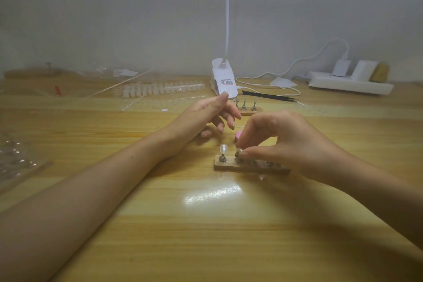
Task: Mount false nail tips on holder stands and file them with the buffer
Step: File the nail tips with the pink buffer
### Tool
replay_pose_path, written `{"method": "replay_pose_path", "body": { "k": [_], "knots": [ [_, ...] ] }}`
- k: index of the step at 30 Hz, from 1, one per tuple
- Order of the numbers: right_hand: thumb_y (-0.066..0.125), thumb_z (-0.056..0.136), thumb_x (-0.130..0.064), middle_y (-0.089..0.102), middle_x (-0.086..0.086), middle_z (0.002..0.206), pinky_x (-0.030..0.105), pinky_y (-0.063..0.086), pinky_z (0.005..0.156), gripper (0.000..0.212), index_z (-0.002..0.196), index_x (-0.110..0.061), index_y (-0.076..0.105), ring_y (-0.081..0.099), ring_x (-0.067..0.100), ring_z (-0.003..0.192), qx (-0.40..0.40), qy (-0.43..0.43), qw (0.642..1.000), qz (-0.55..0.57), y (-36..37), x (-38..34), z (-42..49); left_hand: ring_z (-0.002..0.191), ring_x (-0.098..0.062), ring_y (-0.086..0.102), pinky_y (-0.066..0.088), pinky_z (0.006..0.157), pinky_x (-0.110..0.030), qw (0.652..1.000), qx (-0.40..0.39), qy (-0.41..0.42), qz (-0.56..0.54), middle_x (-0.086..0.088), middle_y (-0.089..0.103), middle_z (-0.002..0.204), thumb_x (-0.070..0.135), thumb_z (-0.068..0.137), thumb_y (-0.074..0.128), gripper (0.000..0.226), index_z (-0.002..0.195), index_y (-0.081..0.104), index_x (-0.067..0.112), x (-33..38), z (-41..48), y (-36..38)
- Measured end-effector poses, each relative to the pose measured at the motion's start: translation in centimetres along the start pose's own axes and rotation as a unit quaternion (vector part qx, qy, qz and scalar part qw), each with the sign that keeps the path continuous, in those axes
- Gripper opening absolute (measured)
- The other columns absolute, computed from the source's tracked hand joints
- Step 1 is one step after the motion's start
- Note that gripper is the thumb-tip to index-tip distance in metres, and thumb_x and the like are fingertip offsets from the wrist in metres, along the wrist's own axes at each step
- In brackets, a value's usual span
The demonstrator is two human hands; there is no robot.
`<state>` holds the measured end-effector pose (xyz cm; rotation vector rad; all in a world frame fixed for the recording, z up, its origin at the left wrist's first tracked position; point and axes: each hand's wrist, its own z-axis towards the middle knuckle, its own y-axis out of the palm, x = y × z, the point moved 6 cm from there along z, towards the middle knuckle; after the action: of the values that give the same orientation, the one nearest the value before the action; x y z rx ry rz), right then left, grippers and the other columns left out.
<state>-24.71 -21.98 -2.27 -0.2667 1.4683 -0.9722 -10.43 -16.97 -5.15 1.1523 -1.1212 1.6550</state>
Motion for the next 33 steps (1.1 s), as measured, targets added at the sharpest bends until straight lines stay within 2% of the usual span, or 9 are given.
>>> {"method": "replay_pose_path", "body": {
  "k": [4, 9, 13, 15, 20, 23, 26, 30, 33],
  "knots": [
    [0.085, 0.076, -0.008, 0.076, -0.005, 0.077, 0.008, 0.047, 0.064, 0.017, 0.077, -0.017, 0.071, 0.071, 0.003, 0.076, 0.007, 0.000, 1.000, 0.001, 0.1, 0.0, -0.1, 0.068, -0.011, 0.052, 0.033, 0.048, -0.017, 1.000, -0.014, -0.001, 0.003, 0.001, 0.064, 0.082, 0.054, 0.097, 0.033, 0.055, 0.101, 0.066, 0.011, 0.2, 0.1, -0.1],
    [0.086, 0.075, -0.007, 0.074, -0.012, 0.077, 0.007, 0.047, 0.065, 0.018, 0.079, -0.014, 0.069, 0.071, 0.000, 0.075, 0.014, -0.002, 1.000, 0.008, 0.2, 0.1, -0.3, 0.074, -0.015, 0.056, 0.034, 0.054, -0.024, 0.997, -0.057, 0.005, 0.050, 0.001, 0.067, 0.087, 0.054, 0.095, 0.033, 0.050, 0.107, 0.063, 0.017, 0.2, 0.0, 0.5],
    [0.086, 0.074, -0.007, 0.075, -0.006, 0.078, 0.020, 0.055, 0.069, 0.022, 0.082, -0.015, 0.068, 0.072, 0.003, 0.078, 0.011, -0.005, 1.000, 0.016, 0.0, 0.1, -0.4, 0.083, -0.013, 0.060, 0.045, 0.069, -0.019, 0.987, -0.151, -0.013, 0.046, 0.002, 0.066, 0.097, 0.048, 0.081, 0.057, 0.042, 0.115, 0.056, 0.024, 0.1, -0.5, 0.9],
    [0.086, 0.074, -0.009, 0.077, -0.005, 0.080, 0.030, 0.059, 0.071, 0.024, 0.089, -0.016, 0.069, 0.074, 0.007, 0.082, -0.015, 0.010, 0.999, 0.027, -0.1, 0.2, -0.3, 0.093, -0.011, 0.061, 0.048, 0.079, -0.021, 0.973, -0.219, -0.041, 0.063, 0.002, 0.065, 0.106, 0.034, 0.074, 0.072, 0.056, 0.125, 0.050, 0.027, 0.0, -1.0, 1.1],
    [0.086, 0.074, -0.008, 0.077, -0.005, 0.085, 0.018, 0.056, 0.073, 0.028, 0.095, -0.020, 0.072, 0.073, 0.003, 0.086, -0.056, 0.003, 0.998, 0.011, -0.4, 0.2, -0.3, 0.114, -0.017, 0.059, 0.048, 0.099, -0.046, 0.962, -0.213, -0.010, 0.168, 0.002, 0.060, 0.123, 0.025, 0.073, 0.084, 0.070, 0.131, 0.044, 0.031, -0.3, -1.2, 1.8],
    [0.086, 0.075, -0.010, 0.076, -0.007, 0.086, 0.012, 0.051, 0.074, 0.023, 0.092, -0.020, 0.074, 0.071, 0.001, 0.085, -0.046, -0.023, 0.998, -0.025, -0.3, 0.0, -0.4, 0.109, -0.015, 0.060, 0.051, 0.089, -0.041, 0.966, -0.195, 0.006, 0.171, 0.001, 0.060, 0.120, 0.020, 0.078, 0.081, 0.062, 0.129, 0.046, 0.027, -0.2, -1.2, 2.1],
    [0.083, 0.077, -0.016, 0.074, -0.012, 0.085, 0.022, 0.053, 0.080, 0.019, 0.091, -0.025, 0.074, 0.069, 0.000, 0.087, -0.027, -0.033, 0.997, -0.064, -0.1, -0.1, -0.4, 0.107, -0.016, 0.060, 0.052, 0.092, -0.040, 0.964, -0.190, 0.021, 0.183, 0.003, 0.060, 0.118, 0.014, 0.082, 0.079, 0.057, 0.131, 0.048, 0.015, -0.1, -1.3, 2.5],
    [0.080, 0.080, -0.017, 0.073, -0.013, 0.082, 0.037, 0.055, 0.083, 0.012, 0.084, -0.024, 0.072, 0.070, 0.001, 0.085, -0.004, -0.041, 0.997, -0.073, 0.0, -0.3, -0.4, 0.096, -0.007, 0.060, 0.047, 0.078, -0.018, 0.967, -0.189, 0.007, 0.169, 0.013, 0.060, 0.106, 0.011, 0.083, 0.078, 0.048, 0.122, 0.051, 0.017, -0.1, -1.3, 2.6],
    [0.080, 0.079, -0.021, 0.072, -0.016, 0.081, 0.038, 0.054, 0.081, 0.011, 0.080, -0.027, 0.070, 0.068, 0.000, 0.084, 0.018, -0.045, 0.994, -0.099, 0.0, -0.3, -0.5, 0.093, -0.006, 0.060, 0.042, 0.073, -0.011, 0.970, -0.181, 0.001, 0.160, 0.006, 0.062, 0.103, 0.010, 0.082, 0.078, 0.051, 0.124, 0.050, 0.015, -0.2, -1.3, 2.4]
  ]
}}
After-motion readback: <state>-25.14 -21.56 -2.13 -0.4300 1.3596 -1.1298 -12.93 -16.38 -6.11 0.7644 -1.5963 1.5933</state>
